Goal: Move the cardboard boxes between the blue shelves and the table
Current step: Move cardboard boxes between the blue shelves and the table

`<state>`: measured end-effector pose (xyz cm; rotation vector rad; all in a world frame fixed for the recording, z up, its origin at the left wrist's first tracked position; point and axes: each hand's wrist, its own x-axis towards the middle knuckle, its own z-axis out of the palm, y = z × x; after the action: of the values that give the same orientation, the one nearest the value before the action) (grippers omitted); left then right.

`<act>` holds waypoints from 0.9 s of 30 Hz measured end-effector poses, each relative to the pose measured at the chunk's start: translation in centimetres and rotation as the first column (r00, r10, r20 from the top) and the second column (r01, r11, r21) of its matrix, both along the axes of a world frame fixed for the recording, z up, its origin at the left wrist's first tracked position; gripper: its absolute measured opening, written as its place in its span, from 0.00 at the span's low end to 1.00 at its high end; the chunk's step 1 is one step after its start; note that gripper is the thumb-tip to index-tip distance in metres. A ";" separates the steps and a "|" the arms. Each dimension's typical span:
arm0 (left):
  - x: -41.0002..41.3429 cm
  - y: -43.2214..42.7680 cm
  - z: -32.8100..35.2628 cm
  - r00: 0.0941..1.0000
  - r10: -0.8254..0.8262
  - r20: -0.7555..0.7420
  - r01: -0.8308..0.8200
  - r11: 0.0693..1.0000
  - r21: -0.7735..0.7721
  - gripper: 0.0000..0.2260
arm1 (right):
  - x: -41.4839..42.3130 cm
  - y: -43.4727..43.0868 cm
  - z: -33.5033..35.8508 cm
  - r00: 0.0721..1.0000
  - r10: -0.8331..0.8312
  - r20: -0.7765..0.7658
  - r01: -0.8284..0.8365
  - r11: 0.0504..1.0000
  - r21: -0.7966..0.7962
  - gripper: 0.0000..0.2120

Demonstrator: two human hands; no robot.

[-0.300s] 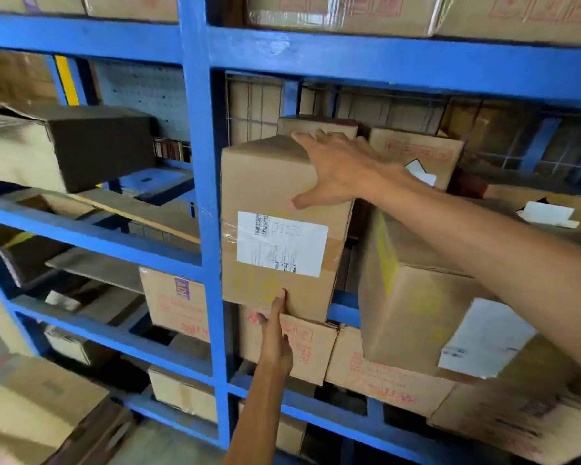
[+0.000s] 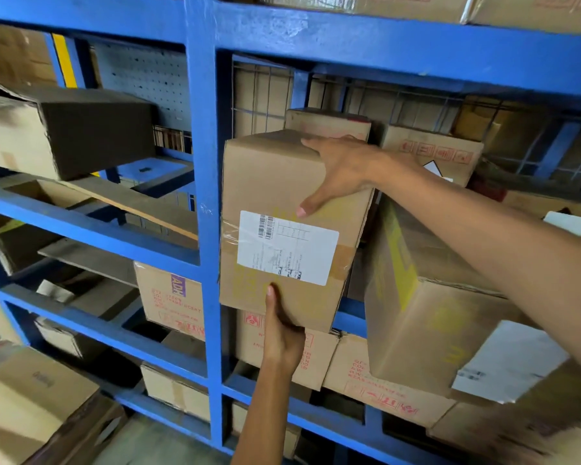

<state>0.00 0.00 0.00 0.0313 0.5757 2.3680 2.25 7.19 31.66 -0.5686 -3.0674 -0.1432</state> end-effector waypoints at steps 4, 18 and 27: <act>1.1 -0.4 1.2 0.998 -0.023 0.060 0.016 0.995 0.102 0.27 | 0.2 0.0 -0.4 1.000 0.014 0.001 -0.014 1.000 0.001 0.68; 12.0 -13.6 3.2 1.000 0.029 0.004 -0.029 0.997 0.066 0.28 | 12.3 -12.3 1.0 0.987 0.122 -0.100 -0.125 0.992 -0.019 0.63; 18.1 -28.4 6.4 0.972 0.116 -0.206 -0.122 0.992 -0.016 0.27 | 24.8 -21.4 0.9 0.898 0.168 -0.408 -0.278 0.933 -0.229 0.57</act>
<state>18.11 -28.45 6.42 0.2361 0.7275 2.4899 27.08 -14.23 32.61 -0.2039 -2.7483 0.3727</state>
